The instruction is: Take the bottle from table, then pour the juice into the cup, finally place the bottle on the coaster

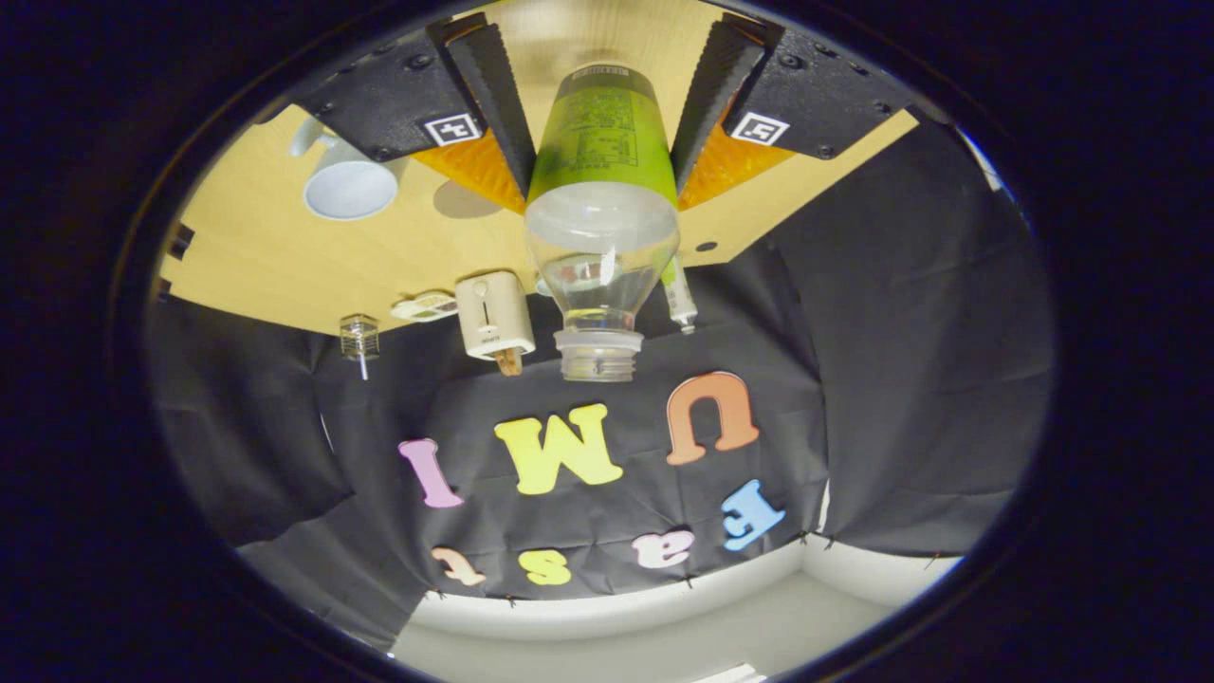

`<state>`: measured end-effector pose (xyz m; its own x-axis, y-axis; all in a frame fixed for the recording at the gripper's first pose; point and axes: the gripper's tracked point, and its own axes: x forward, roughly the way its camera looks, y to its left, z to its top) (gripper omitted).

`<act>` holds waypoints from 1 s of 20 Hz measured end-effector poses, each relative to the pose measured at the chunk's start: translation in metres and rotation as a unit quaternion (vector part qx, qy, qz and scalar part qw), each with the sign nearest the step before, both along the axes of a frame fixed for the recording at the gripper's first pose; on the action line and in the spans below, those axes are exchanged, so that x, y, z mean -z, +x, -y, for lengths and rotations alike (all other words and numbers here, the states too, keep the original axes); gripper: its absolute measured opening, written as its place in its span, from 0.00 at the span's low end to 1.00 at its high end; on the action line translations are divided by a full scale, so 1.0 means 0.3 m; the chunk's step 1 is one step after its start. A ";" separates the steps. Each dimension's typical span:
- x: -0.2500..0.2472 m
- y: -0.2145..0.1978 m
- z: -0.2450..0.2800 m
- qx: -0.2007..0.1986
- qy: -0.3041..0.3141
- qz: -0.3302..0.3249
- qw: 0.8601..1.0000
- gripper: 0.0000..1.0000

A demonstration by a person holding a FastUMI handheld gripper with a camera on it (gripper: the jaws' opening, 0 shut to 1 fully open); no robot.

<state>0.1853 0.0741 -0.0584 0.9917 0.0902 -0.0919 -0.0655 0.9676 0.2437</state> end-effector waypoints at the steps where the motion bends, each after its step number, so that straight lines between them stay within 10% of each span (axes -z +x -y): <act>1: -0.007 0.000 0.000 -0.004 0.016 -0.002 1.000 0.81; 9: -0.033 0.013 0.042 -0.014 0.168 -0.026 0.985 0.81; 20: -0.110 0.002 0.025 -0.058 0.384 -0.021 0.921 0.80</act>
<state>0.1859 0.0666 -0.0255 0.9684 0.2492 0.0052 -0.1323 0.4962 0.8581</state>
